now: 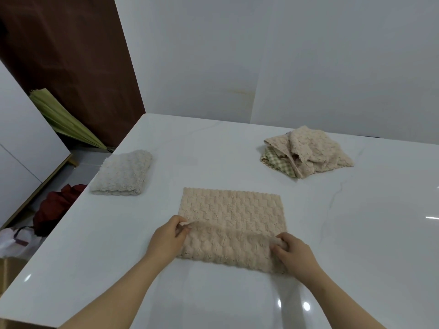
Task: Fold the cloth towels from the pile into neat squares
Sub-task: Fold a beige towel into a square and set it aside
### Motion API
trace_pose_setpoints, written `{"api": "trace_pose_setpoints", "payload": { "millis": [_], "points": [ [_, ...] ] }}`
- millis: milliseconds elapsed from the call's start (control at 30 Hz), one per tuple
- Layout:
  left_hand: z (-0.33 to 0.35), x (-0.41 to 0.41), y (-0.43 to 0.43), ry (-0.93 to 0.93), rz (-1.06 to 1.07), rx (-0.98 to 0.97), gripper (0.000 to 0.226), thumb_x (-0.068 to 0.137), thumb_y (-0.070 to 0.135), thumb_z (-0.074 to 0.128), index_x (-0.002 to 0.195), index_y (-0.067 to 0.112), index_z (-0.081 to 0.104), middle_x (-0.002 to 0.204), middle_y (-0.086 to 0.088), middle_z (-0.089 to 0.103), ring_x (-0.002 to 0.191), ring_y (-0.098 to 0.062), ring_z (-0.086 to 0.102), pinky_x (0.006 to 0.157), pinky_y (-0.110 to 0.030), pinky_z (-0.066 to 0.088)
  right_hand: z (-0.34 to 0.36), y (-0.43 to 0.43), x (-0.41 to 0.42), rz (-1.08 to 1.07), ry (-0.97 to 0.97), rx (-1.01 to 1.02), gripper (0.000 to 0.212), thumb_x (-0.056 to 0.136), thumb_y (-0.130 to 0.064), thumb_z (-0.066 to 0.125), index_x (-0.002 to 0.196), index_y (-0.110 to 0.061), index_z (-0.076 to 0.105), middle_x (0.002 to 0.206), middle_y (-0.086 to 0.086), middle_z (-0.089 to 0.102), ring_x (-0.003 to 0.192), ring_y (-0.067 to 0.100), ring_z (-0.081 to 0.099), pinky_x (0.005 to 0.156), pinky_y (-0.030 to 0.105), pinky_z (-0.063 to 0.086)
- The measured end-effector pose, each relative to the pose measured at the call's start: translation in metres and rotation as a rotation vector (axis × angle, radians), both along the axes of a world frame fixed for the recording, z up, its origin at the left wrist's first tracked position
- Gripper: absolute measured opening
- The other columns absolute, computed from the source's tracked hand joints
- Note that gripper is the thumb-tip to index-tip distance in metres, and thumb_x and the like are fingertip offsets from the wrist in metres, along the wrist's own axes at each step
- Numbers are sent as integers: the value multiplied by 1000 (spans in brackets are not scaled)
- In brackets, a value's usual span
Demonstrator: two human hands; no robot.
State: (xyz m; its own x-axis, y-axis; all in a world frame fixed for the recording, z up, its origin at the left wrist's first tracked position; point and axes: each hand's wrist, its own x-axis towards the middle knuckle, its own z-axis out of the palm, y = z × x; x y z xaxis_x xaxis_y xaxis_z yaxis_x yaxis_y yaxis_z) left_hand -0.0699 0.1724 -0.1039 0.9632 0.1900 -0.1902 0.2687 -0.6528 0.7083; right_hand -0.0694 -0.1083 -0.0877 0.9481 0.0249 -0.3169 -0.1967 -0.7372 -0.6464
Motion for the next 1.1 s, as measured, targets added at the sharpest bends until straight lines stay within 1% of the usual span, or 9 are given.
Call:
{"api": "trace_pose_setpoints", "payload": {
  "millis": [167,300,433,533,633,733,833,933,1100],
  "points": [
    [0,-13,5,50,16,46,6,92,24,54,88,22,50,75,1,58,72,-16,54,59,-19,37,-4,-6,-8,69,45,-35,5,89,-27,57,84,-25,58,73,-7,59,66,4,52,58,13,39],
    [4,-11,9,145,-17,44,9,91,25,55,82,24,52,81,2,60,77,-15,55,61,-19,38,-2,-13,-7,102,157,-20,8,86,-27,62,82,-20,62,74,-11,57,69,6,51,61,16,40],
    [12,-1,11,199,1,-64,13,90,28,57,87,16,61,79,3,61,76,-15,55,65,-23,41,6,-19,-2,-18,214,164,7,80,-16,68,79,-13,63,84,2,62,77,14,55,69,21,44],
    [19,3,12,175,76,-232,17,89,27,59,89,10,64,83,-4,66,79,-20,60,75,-36,49,17,-24,0,-105,257,319,12,73,-14,67,74,-9,57,81,5,58,74,16,52,66,22,41],
    [27,9,9,129,115,-323,12,91,21,57,85,11,62,70,4,56,59,-9,48,54,-24,39,23,-24,6,-151,270,391,20,61,-23,60,72,-8,54,76,6,53,72,19,45,61,24,35],
    [31,26,5,84,140,-361,11,93,20,55,87,12,61,62,5,47,51,-9,39,47,-21,30,24,-26,20,-249,222,524,8,78,-12,61,76,-5,57,75,10,51,70,20,43,57,27,32],
    [29,36,8,108,169,-387,14,93,23,54,83,16,60,68,-1,52,57,-17,44,54,-24,36,21,-23,28,-346,152,576,11,86,-6,58,76,-7,58,69,6,47,62,18,39,55,28,31],
    [24,49,11,135,196,-406,16,93,26,53,86,14,60,73,-9,55,66,-22,48,65,-31,38,21,-13,39,-397,88,552,11,88,-10,59,77,-9,57,60,1,41,52,14,34,49,25,28],
    [14,67,11,151,198,-377,20,94,30,52,93,12,60,85,-8,59,74,-23,53,71,-31,42,15,-5,55,-419,-37,476,5,91,-12,55,89,-12,60,63,2,42,56,14,35,51,24,29]
  ]
}}
